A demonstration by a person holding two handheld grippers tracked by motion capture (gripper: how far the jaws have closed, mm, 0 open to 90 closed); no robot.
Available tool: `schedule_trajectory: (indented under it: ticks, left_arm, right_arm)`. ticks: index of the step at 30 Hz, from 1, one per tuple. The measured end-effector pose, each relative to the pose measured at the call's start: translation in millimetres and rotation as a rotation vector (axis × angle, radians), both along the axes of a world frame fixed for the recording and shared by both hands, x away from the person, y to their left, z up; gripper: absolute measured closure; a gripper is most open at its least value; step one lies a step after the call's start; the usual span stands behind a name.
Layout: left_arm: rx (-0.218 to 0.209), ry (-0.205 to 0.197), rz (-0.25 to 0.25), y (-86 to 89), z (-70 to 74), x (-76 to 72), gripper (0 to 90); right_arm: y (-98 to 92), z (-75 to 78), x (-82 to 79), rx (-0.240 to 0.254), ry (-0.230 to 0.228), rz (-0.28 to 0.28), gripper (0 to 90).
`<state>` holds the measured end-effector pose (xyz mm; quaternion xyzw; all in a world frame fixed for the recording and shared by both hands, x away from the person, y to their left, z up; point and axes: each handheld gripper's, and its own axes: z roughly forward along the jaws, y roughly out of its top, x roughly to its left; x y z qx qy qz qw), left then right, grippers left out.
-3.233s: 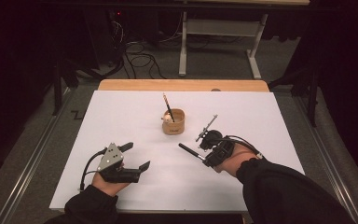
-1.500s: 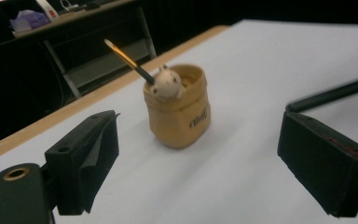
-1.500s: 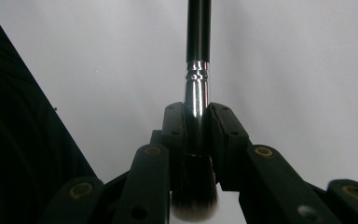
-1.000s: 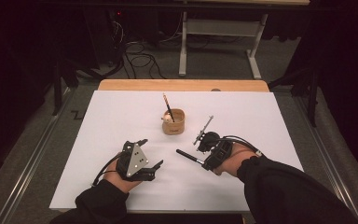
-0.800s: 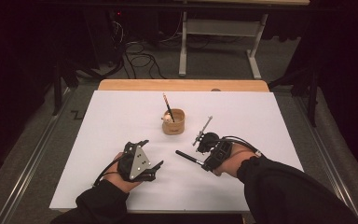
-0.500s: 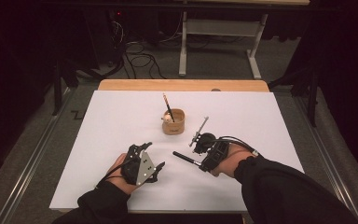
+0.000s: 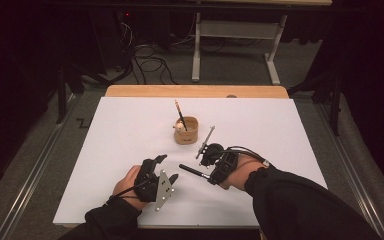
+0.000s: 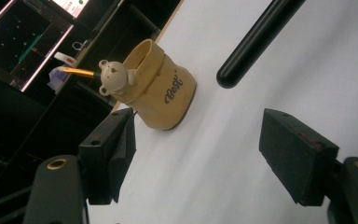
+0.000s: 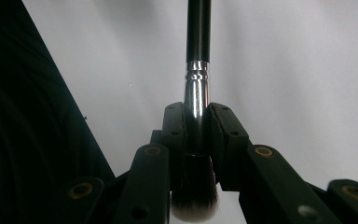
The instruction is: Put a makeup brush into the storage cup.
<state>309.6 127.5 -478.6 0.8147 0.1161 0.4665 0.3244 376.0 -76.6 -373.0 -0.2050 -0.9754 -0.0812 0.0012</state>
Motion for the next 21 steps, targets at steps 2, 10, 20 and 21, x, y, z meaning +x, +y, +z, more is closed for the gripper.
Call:
schedule_trajectory:
  ticks: [2, 10, 20, 21]
  left_arm:
    - [0.018, -0.019, 0.000, -1.8, -0.9, -1.1, 28.2]
    - [0.055, -0.057, -0.003, -5.9, -3.1, -4.2, 29.4]
    - [0.072, -0.082, -0.019, -6.9, -4.0, -6.9, 34.9]
    - [0.076, -0.084, -0.023, -7.2, -4.1, -7.3, 35.8]
  right_arm:
    - [1.5, 0.0, 0.1, -0.002, 0.001, 0.004, 78.6]
    - [7.9, 0.2, -0.7, -0.017, 0.019, 0.022, 78.6]
    - [18.5, 3.9, -0.9, -0.037, 0.044, 0.052, 78.5]
    - [19.0, 3.4, -1.2, -0.032, 0.044, 0.049, 78.6]
